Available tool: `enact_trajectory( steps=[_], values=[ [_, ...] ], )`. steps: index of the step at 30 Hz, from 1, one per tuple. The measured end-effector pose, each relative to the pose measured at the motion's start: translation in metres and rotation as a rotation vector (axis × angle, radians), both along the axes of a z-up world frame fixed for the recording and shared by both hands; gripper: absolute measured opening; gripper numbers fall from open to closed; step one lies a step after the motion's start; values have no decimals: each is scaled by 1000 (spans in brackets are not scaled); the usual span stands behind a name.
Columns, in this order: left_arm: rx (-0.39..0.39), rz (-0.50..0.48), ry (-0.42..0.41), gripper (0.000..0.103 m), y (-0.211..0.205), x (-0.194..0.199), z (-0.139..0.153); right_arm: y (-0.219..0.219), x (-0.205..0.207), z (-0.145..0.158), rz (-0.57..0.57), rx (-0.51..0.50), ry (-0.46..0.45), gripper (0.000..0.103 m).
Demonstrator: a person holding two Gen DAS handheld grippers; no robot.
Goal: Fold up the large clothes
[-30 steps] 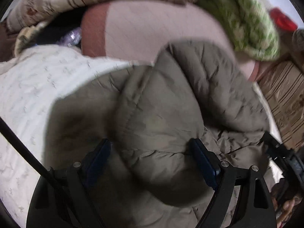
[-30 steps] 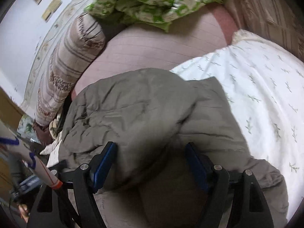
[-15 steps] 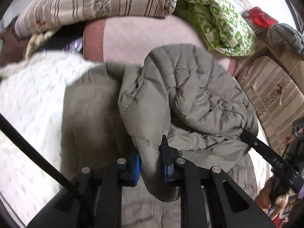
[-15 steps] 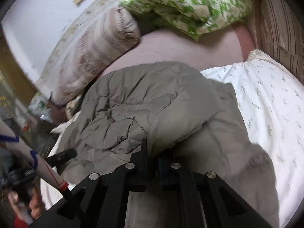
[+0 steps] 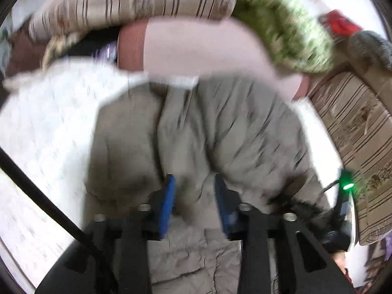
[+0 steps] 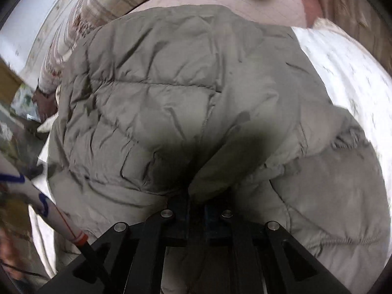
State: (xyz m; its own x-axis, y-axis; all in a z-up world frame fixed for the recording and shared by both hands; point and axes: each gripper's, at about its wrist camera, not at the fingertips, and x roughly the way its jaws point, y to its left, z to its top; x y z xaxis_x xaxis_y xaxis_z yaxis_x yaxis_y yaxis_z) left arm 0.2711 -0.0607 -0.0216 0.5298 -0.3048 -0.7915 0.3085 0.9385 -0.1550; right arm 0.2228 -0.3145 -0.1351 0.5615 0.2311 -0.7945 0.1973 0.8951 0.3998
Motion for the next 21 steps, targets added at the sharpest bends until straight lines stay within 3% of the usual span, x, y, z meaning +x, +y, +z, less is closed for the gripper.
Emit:
enact_trajectory(
  steps=[1,2,6,8,11,13,15,18,21],
  values=[
    [2,4,-36,53,-4,4,14,1,1,0,2,-2,6,10],
    [7,2,-58,57,-9,9,21,2,3,-1,3,-3,13,11],
    [89,0,-130,61,-55,49,29,6,5,1,9,-26,14,12],
    [159,15,-110,61,-77,88,4,7,5,1,18,-38,13,13],
    [294,47,-9,61,-90,123,-50,10,3,1,40,-55,8,14],
    [308,82,53,61,-82,135,-84,5,0,12,72,-28,-10,16],
    [282,67,29,61,-72,130,-99,-5,-11,31,102,40,-82,19],
    [324,33,-58,61,-76,116,-105,-22,-33,69,94,68,-262,23],
    [332,41,-73,61,-79,115,-106,-29,-39,86,-48,-79,-356,23]
  ],
)
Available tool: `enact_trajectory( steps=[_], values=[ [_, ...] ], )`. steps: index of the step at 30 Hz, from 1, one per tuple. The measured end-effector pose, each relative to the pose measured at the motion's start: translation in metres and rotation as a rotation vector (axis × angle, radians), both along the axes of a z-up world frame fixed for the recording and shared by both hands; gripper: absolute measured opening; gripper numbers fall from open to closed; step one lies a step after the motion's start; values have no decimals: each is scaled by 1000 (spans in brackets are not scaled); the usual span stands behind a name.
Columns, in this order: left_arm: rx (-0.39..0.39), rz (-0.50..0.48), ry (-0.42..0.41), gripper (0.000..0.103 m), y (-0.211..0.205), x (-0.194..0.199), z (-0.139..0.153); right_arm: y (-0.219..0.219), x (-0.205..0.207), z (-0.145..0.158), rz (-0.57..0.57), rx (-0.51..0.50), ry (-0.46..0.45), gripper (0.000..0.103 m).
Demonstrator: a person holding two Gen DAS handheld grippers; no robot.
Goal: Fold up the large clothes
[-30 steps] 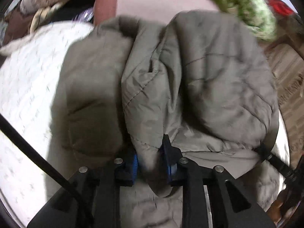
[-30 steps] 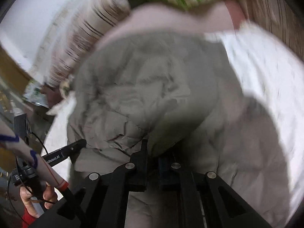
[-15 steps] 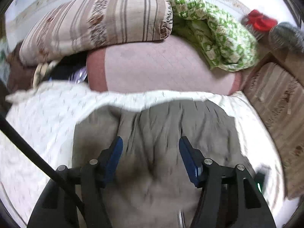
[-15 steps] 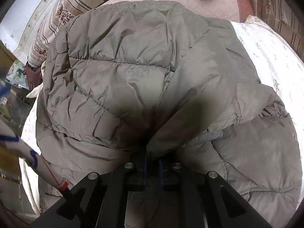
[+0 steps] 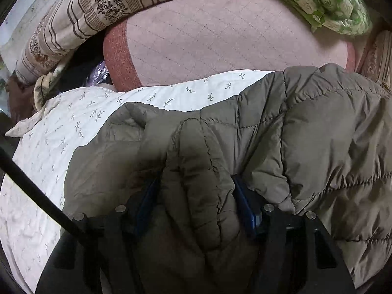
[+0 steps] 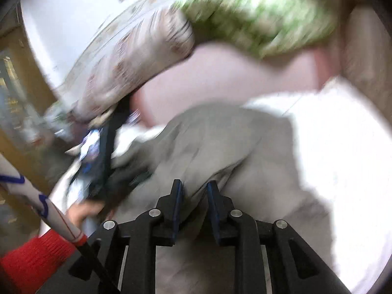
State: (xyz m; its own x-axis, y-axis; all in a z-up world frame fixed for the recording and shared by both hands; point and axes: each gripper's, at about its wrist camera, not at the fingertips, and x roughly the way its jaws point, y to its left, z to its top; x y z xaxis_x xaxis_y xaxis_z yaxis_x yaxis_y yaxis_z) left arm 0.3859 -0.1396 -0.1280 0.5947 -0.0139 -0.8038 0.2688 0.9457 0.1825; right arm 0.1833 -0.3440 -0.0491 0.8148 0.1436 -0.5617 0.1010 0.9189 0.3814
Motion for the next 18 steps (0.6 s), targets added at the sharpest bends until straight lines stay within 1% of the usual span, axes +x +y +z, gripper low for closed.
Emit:
enact_trajectory(
  steps=[1,2,3,4,5,7,8,9,10,11,12,13,14,15,16,17,18],
  values=[
    [1,1,-6,61,0,-1,0,-3,0,1,-60,-24,-7,23],
    [2,0,-13,61,0,-2,0,-10,-3,2,-162,-48,-11,24],
    [2,-1,-19,61,-1,-3,0,-17,-6,2,-250,-61,-17,27],
    [2,0,-27,62,-1,-4,-1,-20,-7,1,-273,-45,-37,27],
    [3,1,-32,62,-2,-4,-1,-21,-4,-1,-260,-26,-34,27],
    [12,5,-40,62,-4,-7,1,-12,9,-13,-175,27,-6,27],
    [20,6,-41,62,-4,-7,1,-8,16,-19,-144,36,14,27],
    [31,6,-41,62,-6,-7,2,1,23,-25,-113,26,50,27],
    [39,4,-40,62,-7,-8,5,10,35,-38,-80,-10,113,28],
    [38,4,-35,62,-6,-11,11,18,46,-52,-59,-62,193,28],
    [29,4,-31,61,-6,-14,17,24,53,-64,-52,-118,254,28],
    [6,7,-26,61,-3,-19,26,28,56,-68,-50,-150,267,28],
    [-18,6,-26,61,1,-24,34,27,53,-67,-52,-153,261,28],
    [-60,-3,-36,61,6,-34,46,26,50,-63,-58,-142,253,29],
    [-76,-9,-48,61,9,-42,53,23,44,-58,-63,-123,237,29],
    [-81,-16,-65,61,13,-52,58,18,36,-52,-79,-96,206,29],
    [-78,-20,-71,61,15,-57,60,14,37,-45,-96,-78,185,29]
  ],
)
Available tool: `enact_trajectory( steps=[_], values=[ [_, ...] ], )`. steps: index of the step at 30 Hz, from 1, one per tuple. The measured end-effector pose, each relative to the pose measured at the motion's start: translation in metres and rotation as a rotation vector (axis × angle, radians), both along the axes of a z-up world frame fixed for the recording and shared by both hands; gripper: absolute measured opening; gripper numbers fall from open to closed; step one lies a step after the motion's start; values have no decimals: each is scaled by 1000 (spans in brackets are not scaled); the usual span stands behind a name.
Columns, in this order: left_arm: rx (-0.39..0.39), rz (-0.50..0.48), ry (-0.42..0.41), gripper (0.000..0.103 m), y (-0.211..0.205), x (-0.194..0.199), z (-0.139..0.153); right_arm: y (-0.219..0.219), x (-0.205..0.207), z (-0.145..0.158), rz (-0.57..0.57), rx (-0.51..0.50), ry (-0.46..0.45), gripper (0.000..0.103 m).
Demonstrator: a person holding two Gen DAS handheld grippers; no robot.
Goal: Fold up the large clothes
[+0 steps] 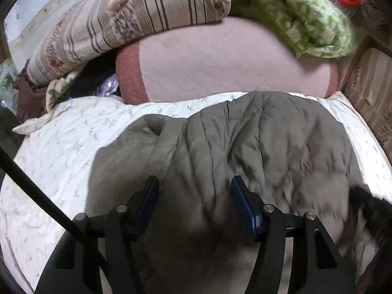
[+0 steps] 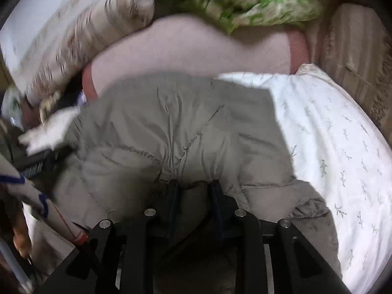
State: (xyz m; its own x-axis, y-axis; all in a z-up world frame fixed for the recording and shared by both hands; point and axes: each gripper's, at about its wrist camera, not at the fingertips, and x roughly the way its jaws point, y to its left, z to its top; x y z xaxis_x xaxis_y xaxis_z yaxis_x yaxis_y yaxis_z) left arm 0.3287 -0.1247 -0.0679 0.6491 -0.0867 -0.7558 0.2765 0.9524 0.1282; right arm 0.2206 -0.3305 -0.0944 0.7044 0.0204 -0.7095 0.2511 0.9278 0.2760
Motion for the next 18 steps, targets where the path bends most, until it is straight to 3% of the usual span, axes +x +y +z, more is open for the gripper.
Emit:
enact_trajectory(
  steps=[3,5,8,9,10,12,14,16,18],
  values=[
    [8,22,6,61,14,-13,-11,-3,-16,18,-31,33,-93,29],
    [39,63,68,61,23,-8,-38,3,-22,25,-15,33,-129,29],
    [38,70,74,62,24,-7,-49,22,-5,10,60,-10,-33,39],
    [44,70,73,62,22,-9,-46,29,4,-4,83,-41,39,39],
    [43,67,74,62,21,-11,-42,32,5,-11,82,-65,52,39],
    [2,52,72,62,23,-19,-31,32,1,-5,62,-70,26,39],
    [-35,50,51,62,30,-30,-22,32,-13,13,29,-67,-57,39],
    [-39,56,28,62,35,-40,-20,34,-28,28,15,-65,-132,39],
    [-26,62,34,62,38,-43,-29,43,-30,26,44,-63,-138,39]
  ],
)
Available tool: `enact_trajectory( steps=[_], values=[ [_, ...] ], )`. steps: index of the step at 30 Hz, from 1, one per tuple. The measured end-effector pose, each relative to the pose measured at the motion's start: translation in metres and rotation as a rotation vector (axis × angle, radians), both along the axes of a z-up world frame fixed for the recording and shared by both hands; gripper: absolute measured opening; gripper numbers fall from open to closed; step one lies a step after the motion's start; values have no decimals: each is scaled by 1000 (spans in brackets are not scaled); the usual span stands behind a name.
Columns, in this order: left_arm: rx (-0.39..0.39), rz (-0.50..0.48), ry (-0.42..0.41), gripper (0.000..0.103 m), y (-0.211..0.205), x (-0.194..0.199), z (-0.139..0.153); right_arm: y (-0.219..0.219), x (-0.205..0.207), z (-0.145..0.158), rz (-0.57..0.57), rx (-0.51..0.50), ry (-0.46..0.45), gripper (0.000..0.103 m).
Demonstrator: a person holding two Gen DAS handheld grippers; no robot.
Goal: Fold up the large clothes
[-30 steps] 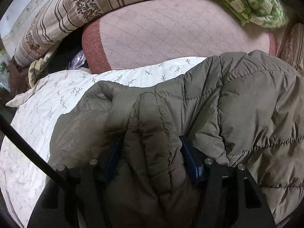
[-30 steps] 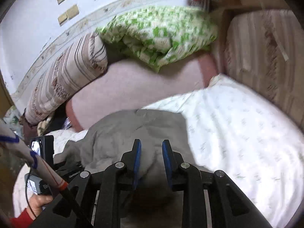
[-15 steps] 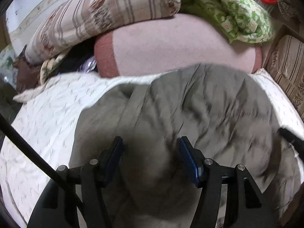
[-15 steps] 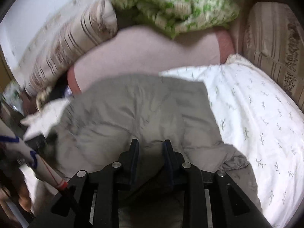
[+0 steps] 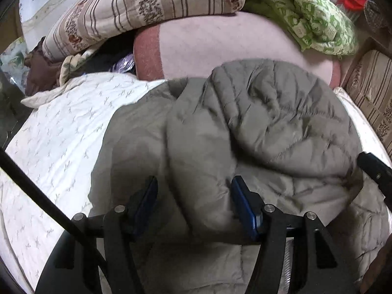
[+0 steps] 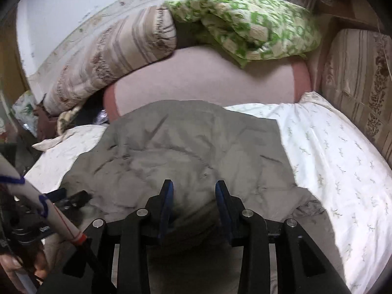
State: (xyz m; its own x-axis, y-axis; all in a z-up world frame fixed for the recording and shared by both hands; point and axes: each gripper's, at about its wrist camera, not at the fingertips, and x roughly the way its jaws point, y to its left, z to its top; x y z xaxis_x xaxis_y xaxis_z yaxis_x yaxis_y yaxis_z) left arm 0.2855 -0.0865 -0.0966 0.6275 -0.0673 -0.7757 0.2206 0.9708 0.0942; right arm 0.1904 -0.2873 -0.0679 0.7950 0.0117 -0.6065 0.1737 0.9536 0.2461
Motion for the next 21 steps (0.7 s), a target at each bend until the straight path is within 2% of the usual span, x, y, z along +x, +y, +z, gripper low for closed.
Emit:
enact_trajectory(
  steps=[2,4,7,11,16,19,21],
  values=[
    [24,1,18,62,-1,0,-11,10,12,-15,40,-14,66,40],
    [37,-1,17,62,-3,-2,-9,15,24,-39,56,-18,160,41],
    [12,-9,9,62,1,-15,8,8,21,-35,58,-4,133,43],
    [-14,9,-24,62,27,-48,36,3,3,-25,47,14,74,56],
    [-16,70,-37,62,69,-92,56,11,-24,-21,27,3,77,57],
    [-48,102,-44,62,96,-118,65,21,-40,-12,30,2,76,59],
    [-70,123,-35,62,114,-133,68,29,-56,-4,41,1,67,65]
  ],
)
